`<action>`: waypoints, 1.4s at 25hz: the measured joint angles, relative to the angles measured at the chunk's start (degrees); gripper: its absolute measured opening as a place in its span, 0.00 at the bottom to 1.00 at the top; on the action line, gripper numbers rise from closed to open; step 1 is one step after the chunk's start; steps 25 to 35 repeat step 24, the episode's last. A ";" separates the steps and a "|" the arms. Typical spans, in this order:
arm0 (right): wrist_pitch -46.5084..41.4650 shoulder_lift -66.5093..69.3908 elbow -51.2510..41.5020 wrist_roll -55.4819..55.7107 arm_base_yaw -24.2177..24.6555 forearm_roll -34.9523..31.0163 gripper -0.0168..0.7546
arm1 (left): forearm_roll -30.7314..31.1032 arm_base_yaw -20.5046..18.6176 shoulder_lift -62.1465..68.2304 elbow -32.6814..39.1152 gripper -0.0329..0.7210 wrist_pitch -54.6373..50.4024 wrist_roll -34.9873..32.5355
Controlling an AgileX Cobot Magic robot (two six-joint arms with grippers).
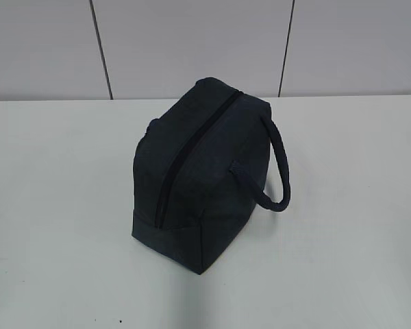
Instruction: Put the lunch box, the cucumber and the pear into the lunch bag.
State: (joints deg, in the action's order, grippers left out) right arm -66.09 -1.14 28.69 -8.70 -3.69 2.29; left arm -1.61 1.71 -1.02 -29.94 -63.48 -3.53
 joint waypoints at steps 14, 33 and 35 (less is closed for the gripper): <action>0.00 0.00 0.00 0.00 0.00 0.00 0.55 | 0.00 0.00 0.00 0.00 0.37 0.00 0.00; 0.00 0.00 0.00 0.00 0.00 0.00 0.55 | 0.00 0.00 0.00 0.00 0.36 0.00 0.00; 0.00 0.00 0.00 0.00 0.00 0.00 0.55 | 0.00 0.00 0.00 0.00 0.36 0.00 0.00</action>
